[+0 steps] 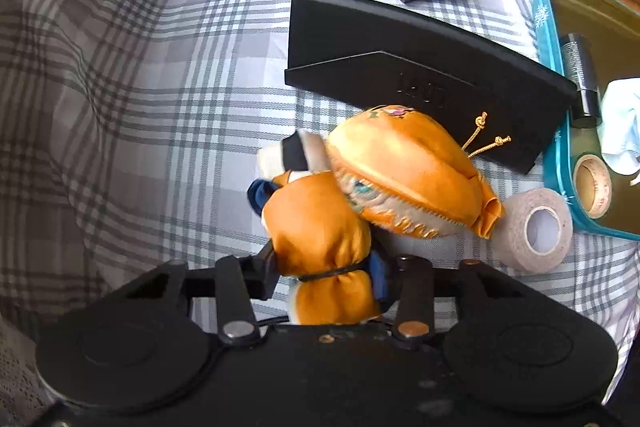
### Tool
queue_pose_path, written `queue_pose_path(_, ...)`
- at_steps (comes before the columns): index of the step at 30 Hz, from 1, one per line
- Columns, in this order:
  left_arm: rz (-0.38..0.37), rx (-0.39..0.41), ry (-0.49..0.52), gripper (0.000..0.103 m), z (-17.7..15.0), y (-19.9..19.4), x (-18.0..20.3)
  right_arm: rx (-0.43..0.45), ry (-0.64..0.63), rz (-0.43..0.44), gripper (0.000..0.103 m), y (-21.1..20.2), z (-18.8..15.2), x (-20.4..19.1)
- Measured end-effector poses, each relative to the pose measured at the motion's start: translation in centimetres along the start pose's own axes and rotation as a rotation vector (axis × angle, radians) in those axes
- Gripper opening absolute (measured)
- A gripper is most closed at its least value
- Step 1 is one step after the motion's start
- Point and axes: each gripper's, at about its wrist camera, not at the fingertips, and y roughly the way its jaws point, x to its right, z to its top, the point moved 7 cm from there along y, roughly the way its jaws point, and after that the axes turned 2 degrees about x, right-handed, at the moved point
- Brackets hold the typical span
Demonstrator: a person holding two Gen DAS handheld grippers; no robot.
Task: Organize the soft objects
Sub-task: 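Lower the tissue pack and orange pouch into the gold tray, opening both grippers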
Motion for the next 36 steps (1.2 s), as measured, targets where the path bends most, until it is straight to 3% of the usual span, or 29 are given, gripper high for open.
queue_pose_path(10, -0.036, 0.087, -0.122, 0.038, -0.3, -6.3, -3.5, 0.024, 0.029, -0.025, 0.052, -1.0, 1.1, 1.4)
queue_pose_path(17, -0.061, 0.191, -0.11, 0.038, 1.6, -10.8, -3.6, 0.051, 0.065, -0.057, 0.052, -1.4, 2.3, 2.9)
queue_pose_path(26, -0.19, 0.253, 0.021, 0.039, 5.0, -13.3, 3.9, 0.104, 0.102, -0.102, 0.052, -2.8, 4.1, 5.0)
queue_pose_path(31, -0.288, 0.237, 0.09, 0.039, 6.8, -13.3, 9.4, 0.141, 0.111, -0.124, 0.051, -3.6, 5.3, 5.8)
queue_pose_path(36, -0.313, 0.218, 0.136, 0.039, 8.1, -12.6, 13.4, 0.17, 0.117, -0.143, 0.051, -4.0, 6.5, 6.6)
